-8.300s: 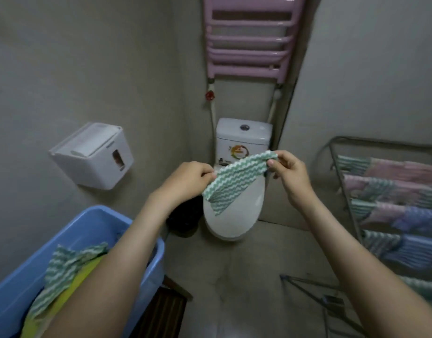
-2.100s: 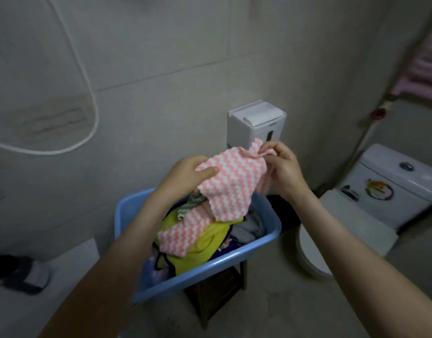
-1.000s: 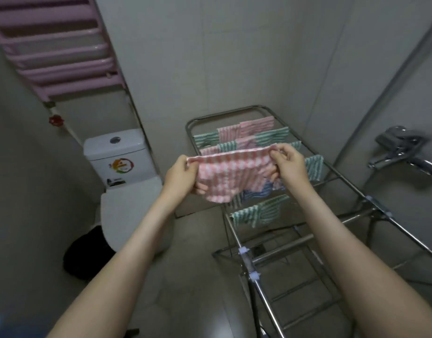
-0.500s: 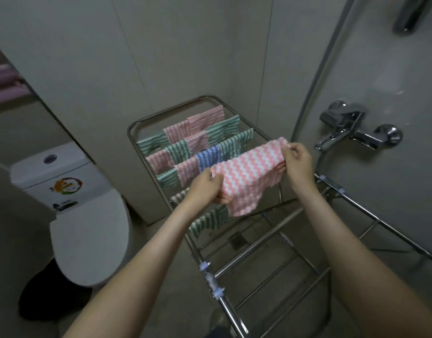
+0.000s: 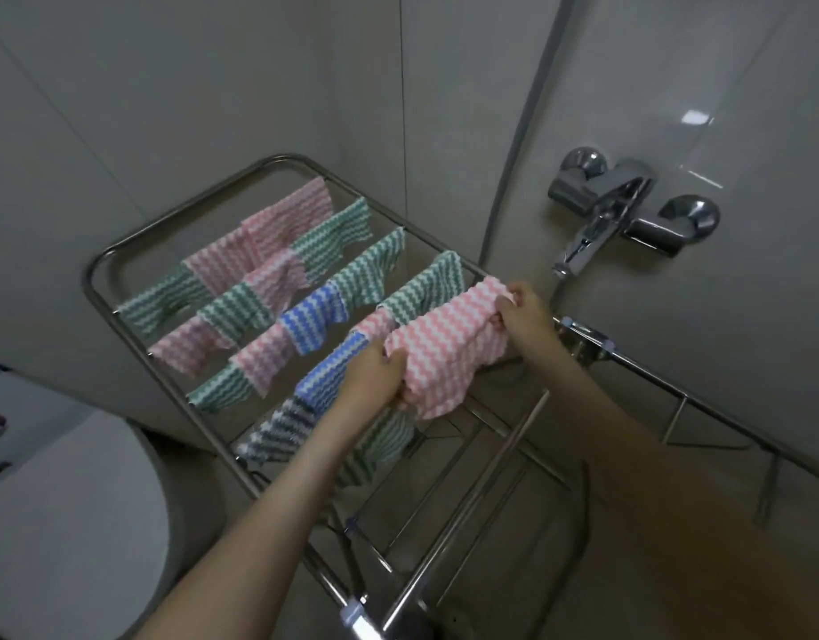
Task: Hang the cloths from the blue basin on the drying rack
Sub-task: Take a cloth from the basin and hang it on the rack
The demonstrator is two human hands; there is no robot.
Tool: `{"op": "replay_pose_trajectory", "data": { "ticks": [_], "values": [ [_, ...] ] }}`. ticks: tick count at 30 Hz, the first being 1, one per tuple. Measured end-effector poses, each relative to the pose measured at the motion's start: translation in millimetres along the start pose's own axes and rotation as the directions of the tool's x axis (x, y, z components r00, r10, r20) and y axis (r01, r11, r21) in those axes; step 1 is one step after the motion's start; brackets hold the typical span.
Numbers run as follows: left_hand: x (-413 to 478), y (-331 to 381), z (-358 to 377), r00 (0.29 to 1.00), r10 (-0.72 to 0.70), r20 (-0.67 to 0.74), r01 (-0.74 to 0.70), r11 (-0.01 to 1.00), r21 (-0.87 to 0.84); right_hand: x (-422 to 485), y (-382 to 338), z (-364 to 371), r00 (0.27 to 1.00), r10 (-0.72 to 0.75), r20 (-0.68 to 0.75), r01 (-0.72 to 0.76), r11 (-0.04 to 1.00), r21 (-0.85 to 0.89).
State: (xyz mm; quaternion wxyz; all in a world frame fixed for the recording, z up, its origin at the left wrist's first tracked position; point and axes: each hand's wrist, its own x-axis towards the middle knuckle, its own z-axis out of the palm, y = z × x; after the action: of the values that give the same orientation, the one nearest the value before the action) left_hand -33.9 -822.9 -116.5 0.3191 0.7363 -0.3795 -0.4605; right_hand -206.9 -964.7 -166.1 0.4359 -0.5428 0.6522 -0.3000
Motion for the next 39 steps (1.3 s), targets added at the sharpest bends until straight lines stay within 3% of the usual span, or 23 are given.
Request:
{"op": "replay_pose_trajectory", "data": {
  "ticks": [3,7,9,11,17,21,25,30,35,39],
  "values": [
    [22.4,-9.8,-7.7,0.999,-0.043,-0.021,0.044,0.997,0.061,2.5,-10.2,13.2,0.997,-0.008,0.082,0.004,0.998,0.056],
    [41.0,-17.9,-15.4,0.997,-0.079,-0.007,0.075,0.917,0.391,3.7,-4.3,31.2,0.942,-0.117,0.314,0.114,0.993,0.029],
    [41.5,-18.9,-12.6,0.997,-0.073,0.037,0.040,0.830,0.556,3.1,1.5,36.6,0.901,-0.159,0.403,0.230,0.964,-0.134],
    [43.6,-17.3,-6.4,0.992,-0.065,0.109,-0.016,0.792,0.611,1.0,3.3,39.5,0.878,-0.113,0.464,0.330,0.847,-0.418],
    [49.0,-7.9,13.1,0.929,-0.007,0.371,-0.226,0.781,0.582,2.6,10.1,45.5,0.861,-0.057,0.505,0.421,0.636,-0.647],
    [47.1,-4.2,17.0,0.927,-0.021,0.375,-0.245,0.724,0.644,4.4,16.1,44.0,0.849,-0.183,0.496,0.500,0.579,-0.644],
    [50.8,-12.7,17.0,0.921,-0.037,0.388,-0.237,0.737,0.632,-7.9,17.8,35.2,0.846,-0.348,0.404,0.529,0.646,-0.550],
    [45.1,-16.4,18.0,0.957,-0.080,0.281,-0.119,0.773,0.623,-26.8,9.7,23.4,0.841,-0.316,0.439,0.528,0.659,-0.537],
    [27.0,-12.3,9.6,0.979,0.036,0.201,-0.156,0.768,0.621,-54.7,-1.2,24.3,0.822,-0.337,0.459,0.551,0.675,-0.491],
    [-5.7,-12.6,-5.9,0.988,0.127,0.084,-0.152,0.796,0.586,-84.7,-15.9,26.8,0.748,-0.401,0.528,0.644,0.629,-0.435]
  ]
}}
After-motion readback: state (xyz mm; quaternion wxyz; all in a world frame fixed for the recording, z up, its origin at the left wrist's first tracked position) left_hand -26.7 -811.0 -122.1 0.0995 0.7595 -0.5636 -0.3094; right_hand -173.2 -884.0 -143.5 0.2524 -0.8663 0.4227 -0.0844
